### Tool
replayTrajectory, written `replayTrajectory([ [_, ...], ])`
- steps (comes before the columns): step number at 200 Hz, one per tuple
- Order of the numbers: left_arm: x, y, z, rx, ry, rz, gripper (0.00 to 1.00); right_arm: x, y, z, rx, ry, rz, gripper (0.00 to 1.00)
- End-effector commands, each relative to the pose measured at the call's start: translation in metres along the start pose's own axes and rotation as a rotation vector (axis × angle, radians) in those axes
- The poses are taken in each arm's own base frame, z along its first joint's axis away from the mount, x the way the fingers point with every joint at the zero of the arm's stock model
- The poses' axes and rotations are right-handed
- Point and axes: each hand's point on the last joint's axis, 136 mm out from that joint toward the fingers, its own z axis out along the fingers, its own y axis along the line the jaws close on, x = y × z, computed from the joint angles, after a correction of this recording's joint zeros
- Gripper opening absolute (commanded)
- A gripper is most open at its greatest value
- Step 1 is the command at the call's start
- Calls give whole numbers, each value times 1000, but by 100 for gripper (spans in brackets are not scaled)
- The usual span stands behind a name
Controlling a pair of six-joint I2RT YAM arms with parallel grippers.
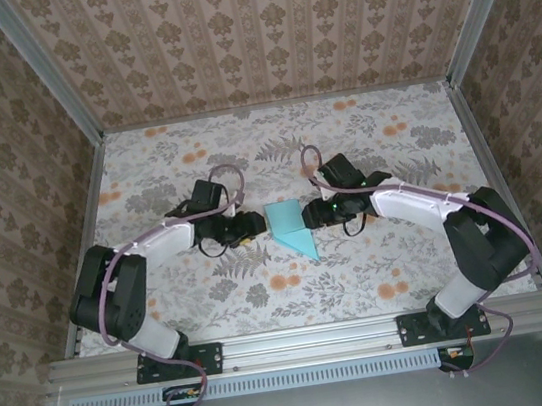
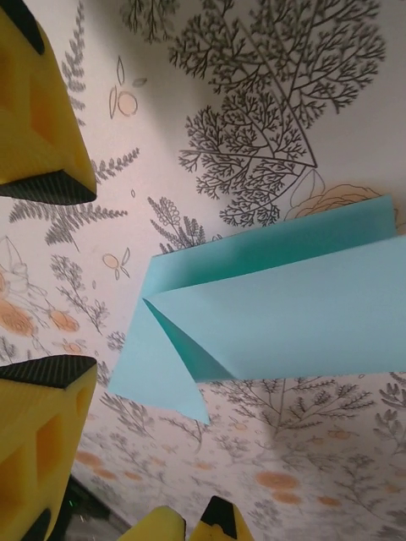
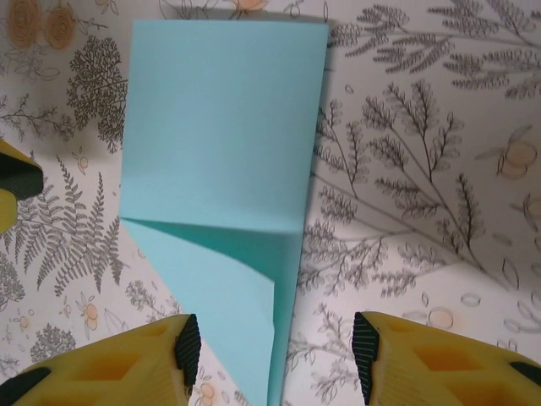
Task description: Fold a paper plane with a square sheet of paper (fold left side to right side)
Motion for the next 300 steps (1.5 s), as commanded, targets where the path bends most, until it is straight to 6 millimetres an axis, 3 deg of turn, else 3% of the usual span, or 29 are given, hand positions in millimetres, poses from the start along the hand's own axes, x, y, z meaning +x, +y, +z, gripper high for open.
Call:
replayTrajectory([
  [1,-11,-20,9,123,-21,-63,53,8,6,13,-59,42,-68,53],
  [39,-12,-20,26,144,12,-92,53,14,8,7,10,10,-135,54],
  [70,-14,-25,34,153,31,-90,50,26,17,-1,114,-38,-250,60],
  [117,-23,-42,35,210,31,-89,36,42,41,12,186,-63,-389,62],
  [169,-32,-55,30,228,20,-76,28,38,41,27,267,-48,-443,62],
  [248,-34,-58,30,226,23,-74,28,35,32,36,332,-41,-450,53],
  [300,-32,-56,30,215,28,-71,29,35,30,38,339,-34,-442,38],
])
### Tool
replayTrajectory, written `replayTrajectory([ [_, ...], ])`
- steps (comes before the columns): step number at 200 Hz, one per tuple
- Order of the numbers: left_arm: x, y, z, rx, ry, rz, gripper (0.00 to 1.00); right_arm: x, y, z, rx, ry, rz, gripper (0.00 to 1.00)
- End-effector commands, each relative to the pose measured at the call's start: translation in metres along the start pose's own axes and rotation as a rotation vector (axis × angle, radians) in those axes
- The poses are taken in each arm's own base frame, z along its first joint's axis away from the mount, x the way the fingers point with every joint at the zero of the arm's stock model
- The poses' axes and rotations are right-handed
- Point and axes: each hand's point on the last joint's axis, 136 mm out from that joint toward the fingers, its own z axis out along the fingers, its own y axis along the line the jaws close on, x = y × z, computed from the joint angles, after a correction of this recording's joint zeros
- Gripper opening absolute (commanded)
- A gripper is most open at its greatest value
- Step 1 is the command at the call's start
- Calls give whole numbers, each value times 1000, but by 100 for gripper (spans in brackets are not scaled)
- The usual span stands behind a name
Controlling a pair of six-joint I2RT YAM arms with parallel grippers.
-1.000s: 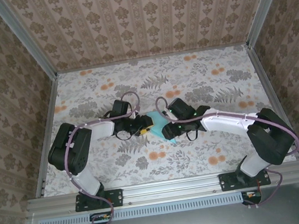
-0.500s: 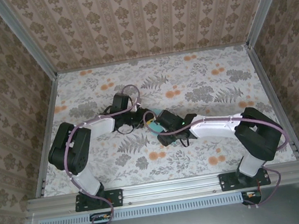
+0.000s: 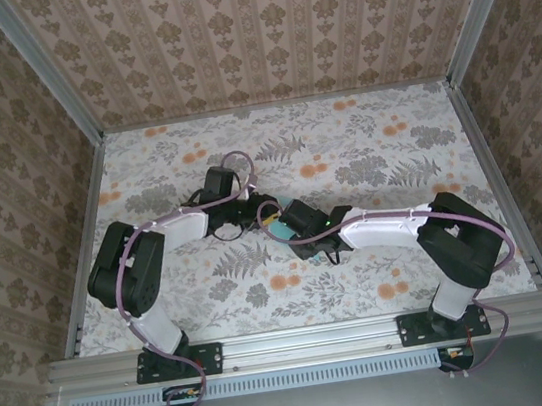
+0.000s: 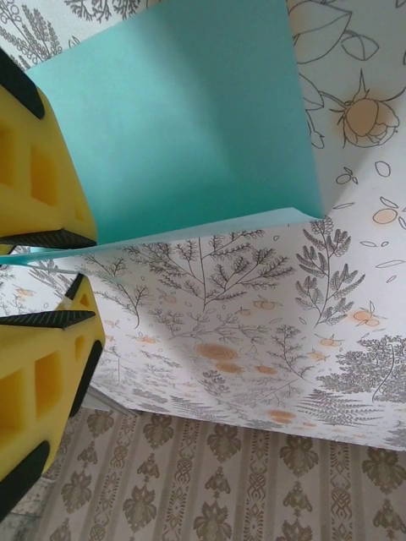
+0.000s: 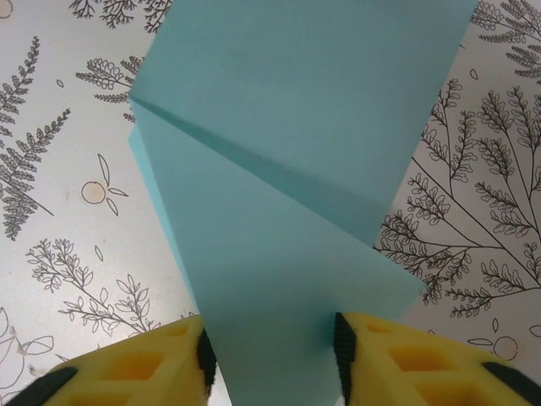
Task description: Fold a paper plane with a square sheet of paper (fold left side to right side)
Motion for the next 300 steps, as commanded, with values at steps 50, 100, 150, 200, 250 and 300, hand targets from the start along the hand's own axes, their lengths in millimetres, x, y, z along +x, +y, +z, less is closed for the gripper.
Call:
replayTrajectory([
  [50,1,-6,-7,-12,12,15,34,1,0,2,19,17,-7,18],
  [100,-2,-9,-27,-27,-18,44,43,2,5,3,-8,25,8,11],
  [150,2,-4,-42,-57,-42,39,46,3,13,4,-96,45,58,10],
  [200,9,13,-33,-56,-29,-14,39,4,18,5,-205,60,150,9],
  [250,18,19,-10,-45,17,-35,35,6,21,7,-288,87,218,9],
  [300,21,20,12,-44,49,-36,40,10,23,12,-334,118,254,9],
])
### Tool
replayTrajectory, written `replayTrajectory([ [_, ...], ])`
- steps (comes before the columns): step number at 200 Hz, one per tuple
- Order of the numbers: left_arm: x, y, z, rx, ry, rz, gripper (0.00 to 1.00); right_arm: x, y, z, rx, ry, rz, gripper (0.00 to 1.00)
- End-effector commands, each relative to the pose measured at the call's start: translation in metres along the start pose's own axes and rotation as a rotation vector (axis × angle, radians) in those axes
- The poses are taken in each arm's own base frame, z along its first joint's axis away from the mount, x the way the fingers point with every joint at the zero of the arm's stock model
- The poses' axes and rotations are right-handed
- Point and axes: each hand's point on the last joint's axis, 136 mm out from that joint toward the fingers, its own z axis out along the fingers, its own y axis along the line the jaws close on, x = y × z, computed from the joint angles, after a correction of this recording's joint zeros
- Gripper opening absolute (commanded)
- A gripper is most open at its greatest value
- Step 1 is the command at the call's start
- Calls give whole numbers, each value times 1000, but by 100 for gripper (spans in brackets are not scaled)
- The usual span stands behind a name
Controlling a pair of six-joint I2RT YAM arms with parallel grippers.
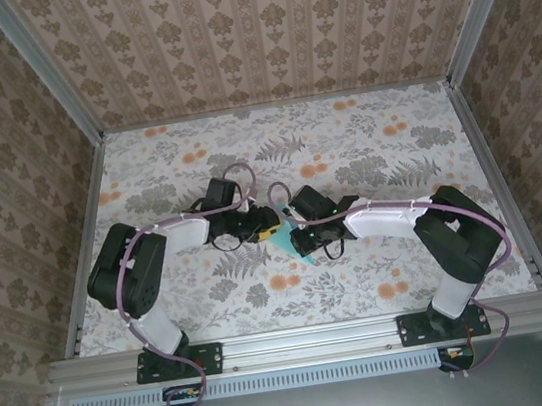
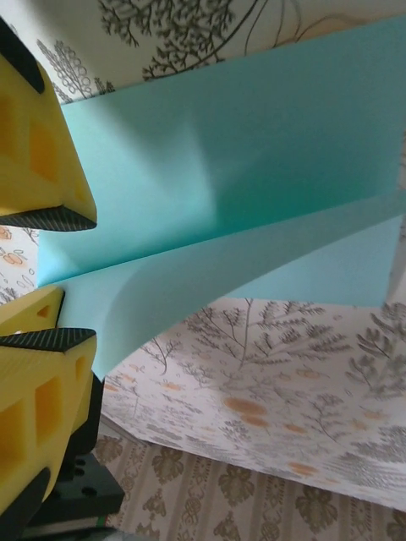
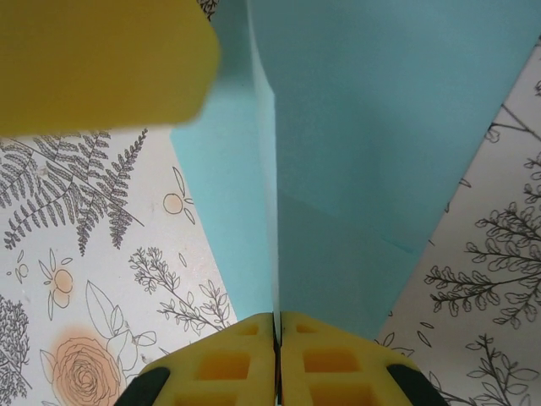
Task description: Fold a paper plane with a square sheet of paper (fold left side to right side)
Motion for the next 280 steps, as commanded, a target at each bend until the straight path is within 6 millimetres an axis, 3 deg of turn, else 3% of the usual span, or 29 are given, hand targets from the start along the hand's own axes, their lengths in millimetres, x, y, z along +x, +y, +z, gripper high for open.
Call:
replayTrajectory([
  [1,-5,-12,6,35,0,11,40,11,2,8,-39,45,37,9],
  [140,-3,3,27,-8,27,-23,41,14,-1,14,-94,68,103,8],
  [217,4,22,31,-78,46,-80,41,14,0,17,-104,77,121,10],
  [280,7,29,32,-102,57,-100,41,4,1,6,-122,38,125,20],
])
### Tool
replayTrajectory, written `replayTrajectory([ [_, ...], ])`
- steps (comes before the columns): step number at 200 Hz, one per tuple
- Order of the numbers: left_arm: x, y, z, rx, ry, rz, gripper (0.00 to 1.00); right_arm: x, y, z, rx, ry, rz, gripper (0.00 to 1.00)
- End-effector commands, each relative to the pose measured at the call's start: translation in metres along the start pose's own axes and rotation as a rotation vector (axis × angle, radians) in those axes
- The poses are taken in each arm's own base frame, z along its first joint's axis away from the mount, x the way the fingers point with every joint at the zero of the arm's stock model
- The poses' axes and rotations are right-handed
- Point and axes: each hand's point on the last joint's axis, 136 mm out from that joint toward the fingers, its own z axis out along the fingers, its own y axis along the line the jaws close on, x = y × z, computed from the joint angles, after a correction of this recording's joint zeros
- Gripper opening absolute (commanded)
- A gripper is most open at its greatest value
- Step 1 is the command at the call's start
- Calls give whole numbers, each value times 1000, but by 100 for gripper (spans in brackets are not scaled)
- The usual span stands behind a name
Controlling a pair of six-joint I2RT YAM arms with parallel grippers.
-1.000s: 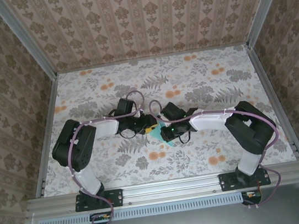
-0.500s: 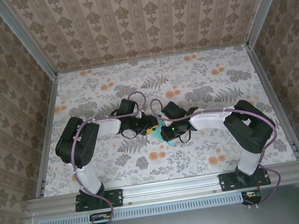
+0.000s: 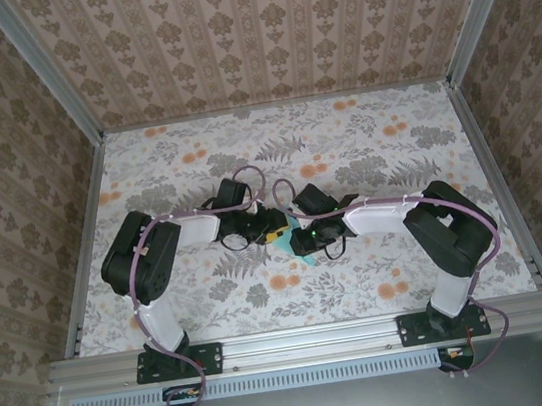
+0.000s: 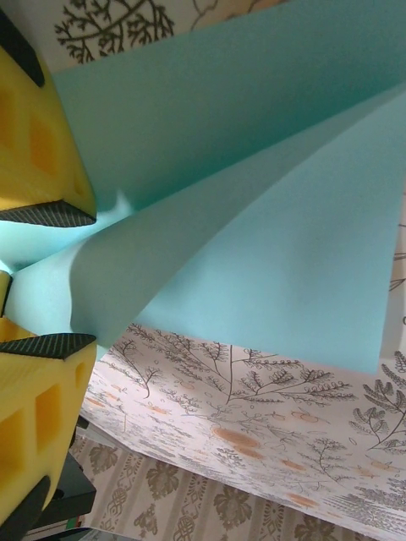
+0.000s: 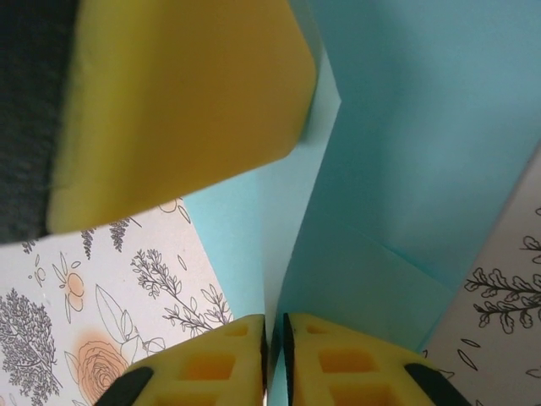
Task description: Fold a paper plane with a square sheet of paper (fold left side to right side)
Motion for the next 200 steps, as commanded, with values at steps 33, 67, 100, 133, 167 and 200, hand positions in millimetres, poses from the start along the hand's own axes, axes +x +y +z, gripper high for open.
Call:
replayTrajectory([
  [33,7,22,7,-80,26,-70,41,-12,4,-23,-76,-63,31,28],
  [67,7,22,7,-81,25,-70,41,-19,1,-36,-166,-112,84,35],
  [100,7,21,7,-80,25,-69,41,-23,2,-31,-240,-120,135,36],
  [133,6,20,7,-76,25,-66,41,-29,8,-23,-287,-114,158,33],
  [167,6,20,7,-78,26,-68,41,-30,8,-18,-293,-105,162,32],
  [200,6,21,7,-78,28,-67,41,-30,8,-14,-294,-90,169,25],
])
